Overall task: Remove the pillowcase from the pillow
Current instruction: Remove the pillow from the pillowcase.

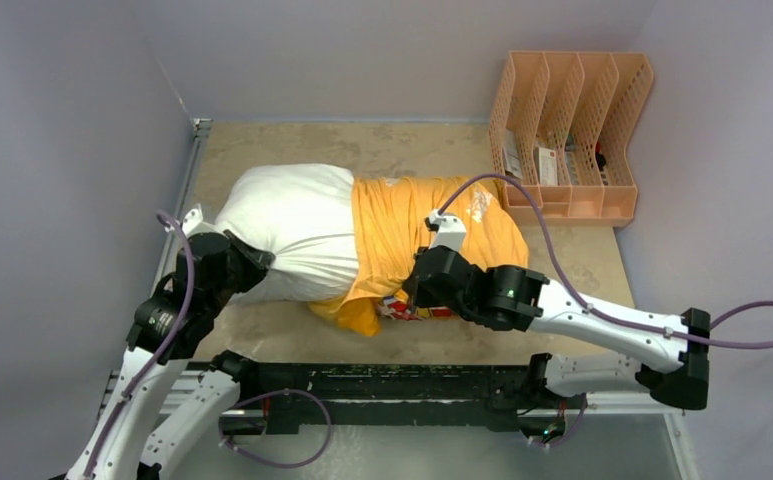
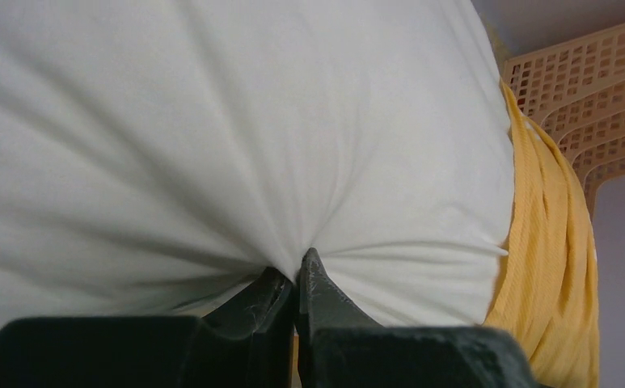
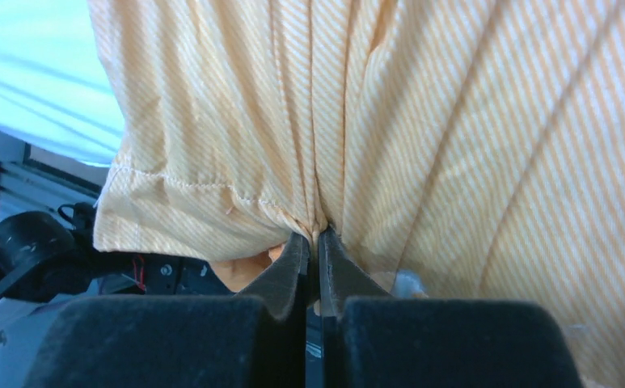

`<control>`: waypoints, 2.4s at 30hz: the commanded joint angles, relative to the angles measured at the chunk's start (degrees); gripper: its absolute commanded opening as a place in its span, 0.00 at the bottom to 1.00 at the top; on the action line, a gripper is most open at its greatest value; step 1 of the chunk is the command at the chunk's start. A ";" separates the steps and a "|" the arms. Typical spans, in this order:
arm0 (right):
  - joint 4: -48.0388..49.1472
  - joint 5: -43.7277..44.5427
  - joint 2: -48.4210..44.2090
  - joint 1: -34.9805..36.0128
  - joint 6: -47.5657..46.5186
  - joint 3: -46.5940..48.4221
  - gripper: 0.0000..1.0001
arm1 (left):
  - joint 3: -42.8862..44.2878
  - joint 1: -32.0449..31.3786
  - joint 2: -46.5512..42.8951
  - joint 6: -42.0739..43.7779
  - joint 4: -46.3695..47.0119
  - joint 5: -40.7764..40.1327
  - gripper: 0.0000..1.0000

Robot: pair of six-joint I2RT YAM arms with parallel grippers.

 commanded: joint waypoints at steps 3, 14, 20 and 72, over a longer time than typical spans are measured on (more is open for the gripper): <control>-6.22 2.37 0.88 0.62 -8.97 7.94 0.01 | 5.29 1.68 0.26 5.14 3.11 -10.52 0.00; -11.96 3.89 -3.72 2.04 -3.51 11.70 0.59 | 5.70 1.72 -0.09 6.41 0.14 -7.20 0.00; -19.35 3.67 -0.63 2.04 0.98 10.24 0.69 | 5.97 1.68 -0.18 5.62 -0.73 -6.64 0.00; -16.57 -1.70 -1.10 -13.35 -14.90 7.92 0.76 | 13.09 -14.52 24.60 21.11 5.49 15.56 0.75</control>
